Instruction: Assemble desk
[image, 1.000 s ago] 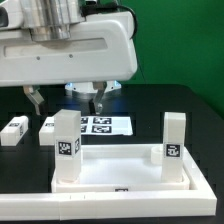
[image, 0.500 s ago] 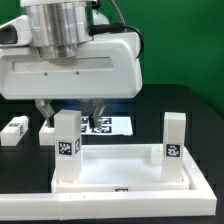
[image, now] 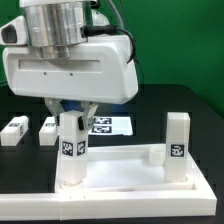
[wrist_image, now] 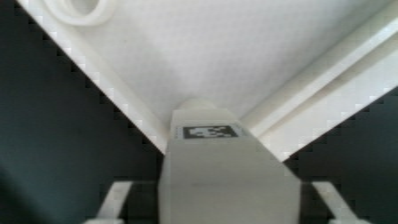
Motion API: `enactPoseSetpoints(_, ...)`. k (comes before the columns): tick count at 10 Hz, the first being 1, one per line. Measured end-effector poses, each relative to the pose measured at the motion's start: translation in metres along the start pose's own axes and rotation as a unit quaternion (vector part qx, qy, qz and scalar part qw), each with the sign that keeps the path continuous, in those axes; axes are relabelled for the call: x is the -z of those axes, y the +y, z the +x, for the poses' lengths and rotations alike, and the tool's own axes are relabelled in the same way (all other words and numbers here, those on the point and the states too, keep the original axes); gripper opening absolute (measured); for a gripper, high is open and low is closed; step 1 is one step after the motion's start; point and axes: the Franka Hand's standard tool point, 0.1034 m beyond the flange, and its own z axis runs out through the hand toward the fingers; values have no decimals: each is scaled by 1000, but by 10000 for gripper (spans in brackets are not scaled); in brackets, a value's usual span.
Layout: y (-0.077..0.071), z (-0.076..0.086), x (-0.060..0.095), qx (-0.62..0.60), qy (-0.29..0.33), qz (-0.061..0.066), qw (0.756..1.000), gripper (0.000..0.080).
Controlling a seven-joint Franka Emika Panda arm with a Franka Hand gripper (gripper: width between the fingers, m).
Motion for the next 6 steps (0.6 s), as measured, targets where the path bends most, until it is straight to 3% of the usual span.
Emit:
enactPoseSetpoints(3, 0, 1, -2, -144, -14, 9, 989, 293)
enactPoseSetpoints(6, 1, 9, -2, -347, -32, 41, 936, 293)
